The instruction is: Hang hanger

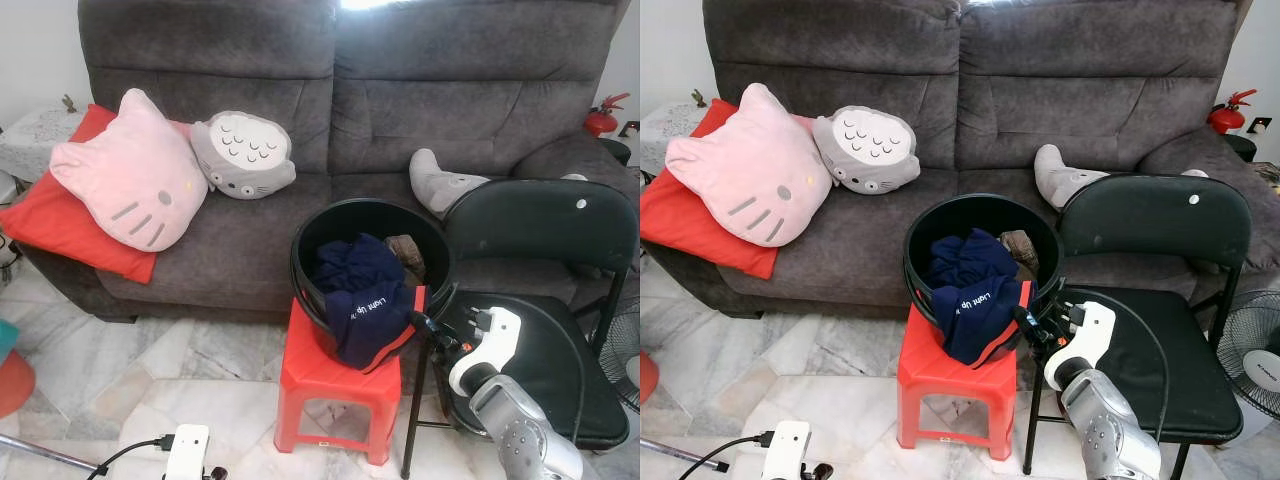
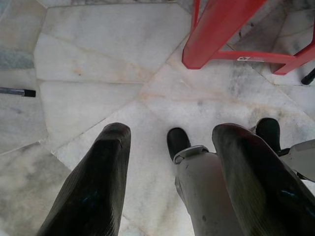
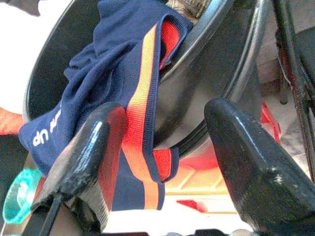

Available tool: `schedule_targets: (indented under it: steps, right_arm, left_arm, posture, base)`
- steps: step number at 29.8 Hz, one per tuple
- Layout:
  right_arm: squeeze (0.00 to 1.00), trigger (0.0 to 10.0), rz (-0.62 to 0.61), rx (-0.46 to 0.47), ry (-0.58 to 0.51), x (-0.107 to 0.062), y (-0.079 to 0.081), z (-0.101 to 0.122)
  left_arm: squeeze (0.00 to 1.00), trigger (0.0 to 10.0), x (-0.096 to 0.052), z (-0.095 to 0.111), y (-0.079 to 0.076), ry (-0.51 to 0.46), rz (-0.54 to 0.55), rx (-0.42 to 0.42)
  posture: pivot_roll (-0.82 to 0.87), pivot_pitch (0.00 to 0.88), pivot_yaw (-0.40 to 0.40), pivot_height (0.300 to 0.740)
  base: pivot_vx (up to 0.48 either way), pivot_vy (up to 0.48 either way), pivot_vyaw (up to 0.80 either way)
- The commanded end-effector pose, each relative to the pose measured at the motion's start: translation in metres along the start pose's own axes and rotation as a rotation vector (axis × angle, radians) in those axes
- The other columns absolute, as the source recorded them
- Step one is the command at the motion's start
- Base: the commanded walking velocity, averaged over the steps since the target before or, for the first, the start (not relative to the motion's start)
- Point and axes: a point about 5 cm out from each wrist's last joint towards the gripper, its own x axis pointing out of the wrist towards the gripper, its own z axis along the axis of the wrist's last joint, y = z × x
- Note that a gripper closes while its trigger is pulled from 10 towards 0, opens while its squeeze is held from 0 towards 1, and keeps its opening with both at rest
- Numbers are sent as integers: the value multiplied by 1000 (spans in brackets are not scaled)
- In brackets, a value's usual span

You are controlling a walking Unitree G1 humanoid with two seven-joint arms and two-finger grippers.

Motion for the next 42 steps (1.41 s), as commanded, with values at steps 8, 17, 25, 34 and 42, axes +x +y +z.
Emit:
schedule_targets:
  steps: [8,17,25,34,42]
  right_arm:
    - [0,10000,102,-51,-24,3,11,4]
    - [0,9843,145,-67,-31,4,15,3]
    - [0,0,150,-68,-33,3,14,2]
    - [0,0,154,-68,-37,1,14,0]
    - [0,0,156,-69,-41,1,15,0]
  left_arm:
    - [0,10000,-1,-4,1,18,4,29]
    - [0,10000,-1,-4,1,18,2,31]
    - [0,10000,-1,-4,1,21,-1,34]
    - [0,10000,-1,-4,1,23,-4,35]
    - [0,10000,-1,-4,1,23,-4,37]
  posture:
    - [-55,0,4,740]
    - [-54,0,4,740]
    - [-55,0,3,740]
    - [-55,1,4,740]
    - [-56,1,4,740]
  base:
    - [0,0,0]
    - [0,0,0]
    - [0,0,0]
    - [0,0,0]
    - [0,0,0]
